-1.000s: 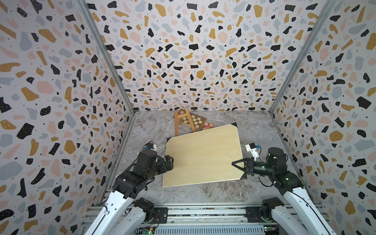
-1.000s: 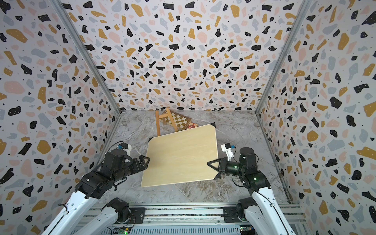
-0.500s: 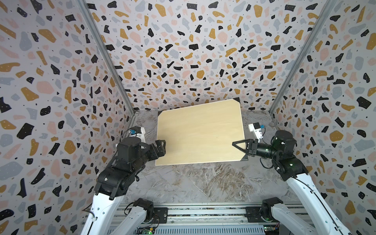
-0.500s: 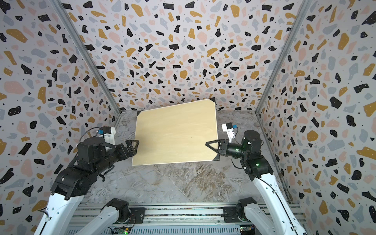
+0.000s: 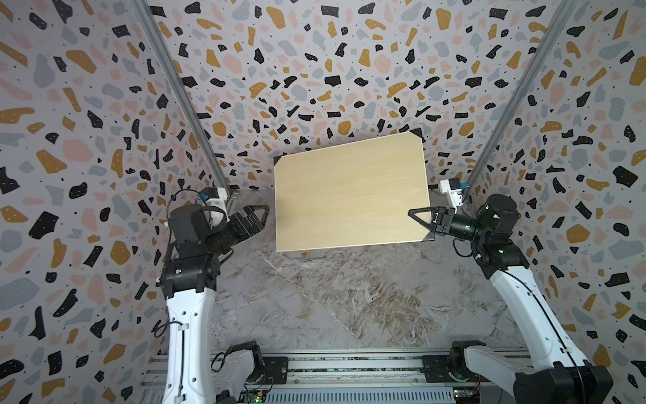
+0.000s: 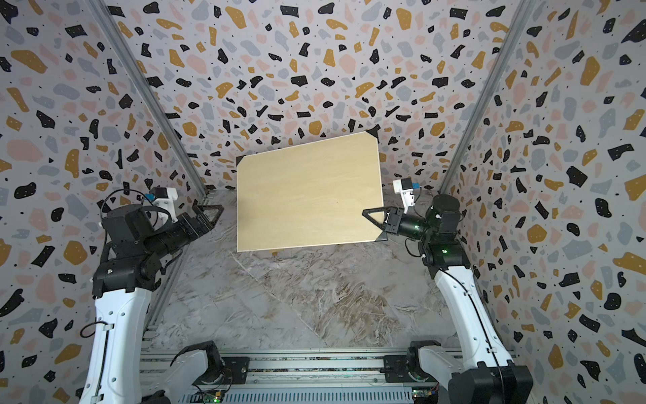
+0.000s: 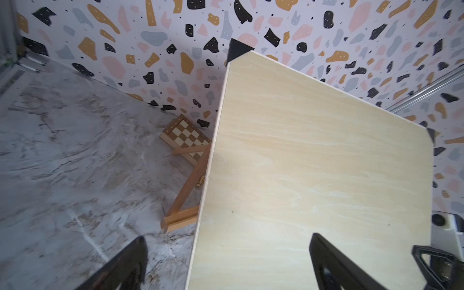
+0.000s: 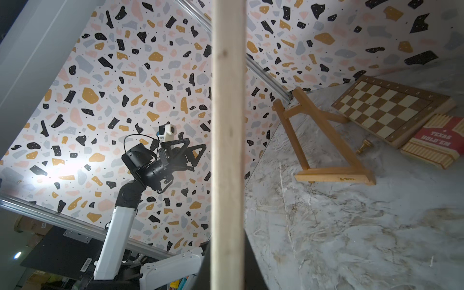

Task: Assemble the easel
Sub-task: Place the drawing board on the easel.

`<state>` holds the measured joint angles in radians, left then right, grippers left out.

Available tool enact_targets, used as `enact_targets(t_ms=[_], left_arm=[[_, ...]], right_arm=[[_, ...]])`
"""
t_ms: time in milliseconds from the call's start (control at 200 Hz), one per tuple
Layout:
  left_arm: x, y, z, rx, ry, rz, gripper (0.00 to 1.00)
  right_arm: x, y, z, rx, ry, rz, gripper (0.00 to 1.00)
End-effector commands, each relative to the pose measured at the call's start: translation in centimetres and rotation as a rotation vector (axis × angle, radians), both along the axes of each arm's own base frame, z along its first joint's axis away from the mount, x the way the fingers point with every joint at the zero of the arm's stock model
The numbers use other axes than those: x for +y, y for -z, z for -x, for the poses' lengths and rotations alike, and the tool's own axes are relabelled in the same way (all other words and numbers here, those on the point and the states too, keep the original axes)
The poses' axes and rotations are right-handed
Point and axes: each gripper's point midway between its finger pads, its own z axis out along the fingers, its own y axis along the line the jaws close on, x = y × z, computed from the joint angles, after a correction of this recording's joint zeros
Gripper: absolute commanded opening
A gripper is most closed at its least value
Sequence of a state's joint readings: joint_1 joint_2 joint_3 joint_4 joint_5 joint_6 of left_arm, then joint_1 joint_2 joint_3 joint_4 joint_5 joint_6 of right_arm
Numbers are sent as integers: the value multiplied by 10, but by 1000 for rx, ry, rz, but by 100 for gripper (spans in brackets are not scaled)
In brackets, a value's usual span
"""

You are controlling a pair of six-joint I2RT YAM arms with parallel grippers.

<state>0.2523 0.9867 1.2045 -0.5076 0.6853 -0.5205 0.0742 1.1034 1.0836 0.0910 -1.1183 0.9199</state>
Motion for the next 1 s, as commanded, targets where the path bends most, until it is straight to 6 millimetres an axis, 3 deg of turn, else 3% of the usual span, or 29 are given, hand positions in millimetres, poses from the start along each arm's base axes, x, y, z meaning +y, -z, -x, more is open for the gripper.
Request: enact_targets(t_ms=[0, 350, 430, 536, 701, 996], left_arm=[[-14, -17, -5, -93, 171, 95, 99], [-7, -14, -34, -84, 234, 103, 99], [-10, -21, -37, -112, 276, 138, 99], [-17, -39, -37, -192, 333, 201, 99], [-33, -49, -30, -229, 393, 197, 95], [-43, -65, -20, -270, 436, 192, 77]], right_arm=[[0, -89, 40, -398, -72, -41, 0], [-2, -99, 44, -395, -98, -83, 0], [-2, -101, 44, -393, -94, -88, 0], [1, -102, 47, -385, -110, -112, 0], [10, -104, 51, -385, -134, -139, 0], [7, -100, 42, -364, -112, -141, 0]])
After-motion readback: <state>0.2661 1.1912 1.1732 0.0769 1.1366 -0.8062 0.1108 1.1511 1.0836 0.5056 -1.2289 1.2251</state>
